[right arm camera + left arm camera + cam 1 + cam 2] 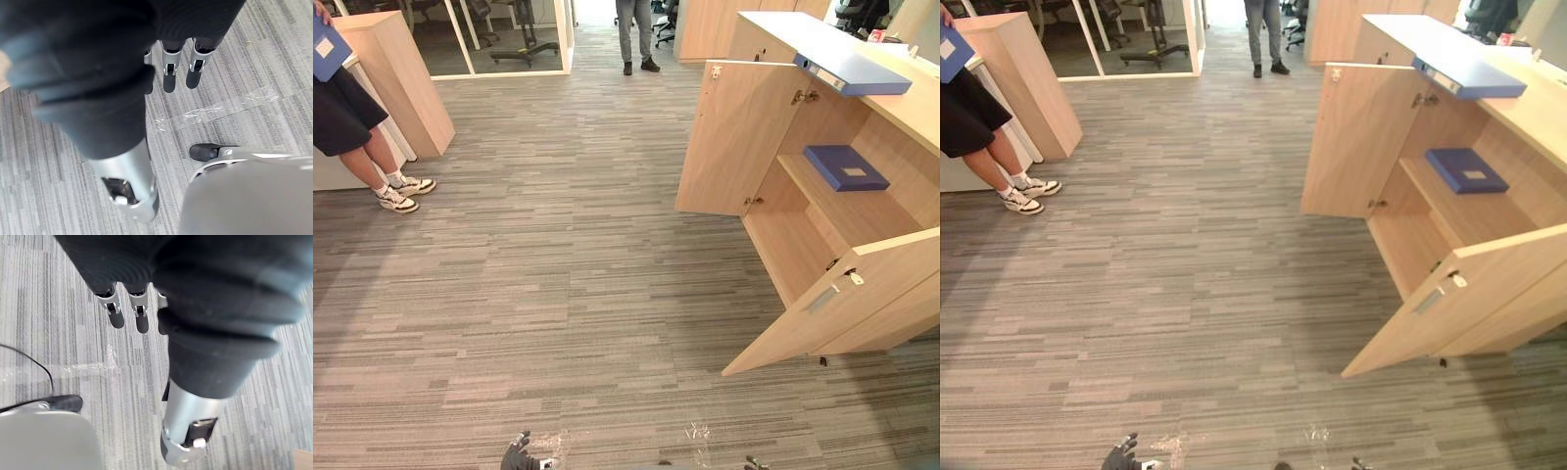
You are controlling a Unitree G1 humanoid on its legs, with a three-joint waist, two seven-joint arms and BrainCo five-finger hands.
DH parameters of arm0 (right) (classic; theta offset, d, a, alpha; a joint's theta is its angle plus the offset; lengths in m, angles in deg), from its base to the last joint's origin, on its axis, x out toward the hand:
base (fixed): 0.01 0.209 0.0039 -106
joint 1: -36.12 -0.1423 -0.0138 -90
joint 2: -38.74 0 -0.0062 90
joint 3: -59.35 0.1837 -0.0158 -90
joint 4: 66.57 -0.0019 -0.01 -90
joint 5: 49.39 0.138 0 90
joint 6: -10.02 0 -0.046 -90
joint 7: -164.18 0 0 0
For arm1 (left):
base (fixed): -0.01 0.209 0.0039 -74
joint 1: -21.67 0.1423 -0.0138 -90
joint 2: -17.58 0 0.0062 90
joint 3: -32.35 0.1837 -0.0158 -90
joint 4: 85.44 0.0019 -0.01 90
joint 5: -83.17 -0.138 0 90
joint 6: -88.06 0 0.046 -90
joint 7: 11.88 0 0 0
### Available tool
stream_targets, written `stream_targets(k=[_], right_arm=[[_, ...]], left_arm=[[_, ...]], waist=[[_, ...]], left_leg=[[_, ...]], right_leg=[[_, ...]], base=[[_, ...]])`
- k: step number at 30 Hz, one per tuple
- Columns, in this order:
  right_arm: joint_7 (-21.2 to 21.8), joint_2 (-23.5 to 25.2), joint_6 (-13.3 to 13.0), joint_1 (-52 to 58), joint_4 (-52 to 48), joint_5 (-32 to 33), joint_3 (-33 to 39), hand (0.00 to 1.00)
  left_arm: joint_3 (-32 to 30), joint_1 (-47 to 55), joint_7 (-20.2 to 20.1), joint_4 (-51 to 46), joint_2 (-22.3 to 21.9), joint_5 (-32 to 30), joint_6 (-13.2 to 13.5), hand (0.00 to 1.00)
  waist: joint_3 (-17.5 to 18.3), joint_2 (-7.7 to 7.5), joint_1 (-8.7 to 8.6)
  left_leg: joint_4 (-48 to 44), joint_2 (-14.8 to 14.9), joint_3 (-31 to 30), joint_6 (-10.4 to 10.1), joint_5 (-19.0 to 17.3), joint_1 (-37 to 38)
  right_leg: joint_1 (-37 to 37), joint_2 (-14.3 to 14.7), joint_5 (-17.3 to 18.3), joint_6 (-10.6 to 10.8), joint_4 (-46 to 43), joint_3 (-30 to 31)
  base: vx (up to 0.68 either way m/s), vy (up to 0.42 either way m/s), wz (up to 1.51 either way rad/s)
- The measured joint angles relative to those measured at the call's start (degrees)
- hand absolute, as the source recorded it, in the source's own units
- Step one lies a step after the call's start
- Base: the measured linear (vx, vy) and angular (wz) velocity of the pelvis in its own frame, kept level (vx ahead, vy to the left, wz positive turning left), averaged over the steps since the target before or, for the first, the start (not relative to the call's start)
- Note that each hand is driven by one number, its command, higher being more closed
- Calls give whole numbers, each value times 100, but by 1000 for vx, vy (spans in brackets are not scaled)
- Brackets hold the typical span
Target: Walk over to the cabinet, pick up the folder, carry it to the office cabinet, place the folder inside the office cabinet, then close the office cabinet door
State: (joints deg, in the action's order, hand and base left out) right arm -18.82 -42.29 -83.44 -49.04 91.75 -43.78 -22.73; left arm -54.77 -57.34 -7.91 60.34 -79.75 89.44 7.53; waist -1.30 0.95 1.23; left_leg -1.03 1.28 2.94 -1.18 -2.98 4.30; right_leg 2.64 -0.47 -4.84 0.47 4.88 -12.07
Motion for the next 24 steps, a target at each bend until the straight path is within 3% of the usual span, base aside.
stream_targets(k=[5,12,24], right_arm=[[18,132,-30,-205,0,27,-2,0],[39,328,-43,-303,4,24,-26,0],[31,390,-81,-337,2,22,-136,0]], left_arm=[[-93,-31,-90,-4,-99,472,120,0],[-106,-55,-118,-91,-177,478,178,0],[393,-292,-80,-219,-235,-654,284,0]], waist=[[-19,-28,45],[-73,-87,76],[-141,-197,32]], left_leg=[[32,-12,36,-10,-2,70],[89,-12,-13,-2,58,85],[196,-6,15,-4,55,158]], right_leg=[[44,-20,6,85,32,-37],[23,-23,58,86,36,-120],[39,-11,53,42,34,-145]], base=[[-39,9,-5],[-52,-12,4],[21,9,-2]])
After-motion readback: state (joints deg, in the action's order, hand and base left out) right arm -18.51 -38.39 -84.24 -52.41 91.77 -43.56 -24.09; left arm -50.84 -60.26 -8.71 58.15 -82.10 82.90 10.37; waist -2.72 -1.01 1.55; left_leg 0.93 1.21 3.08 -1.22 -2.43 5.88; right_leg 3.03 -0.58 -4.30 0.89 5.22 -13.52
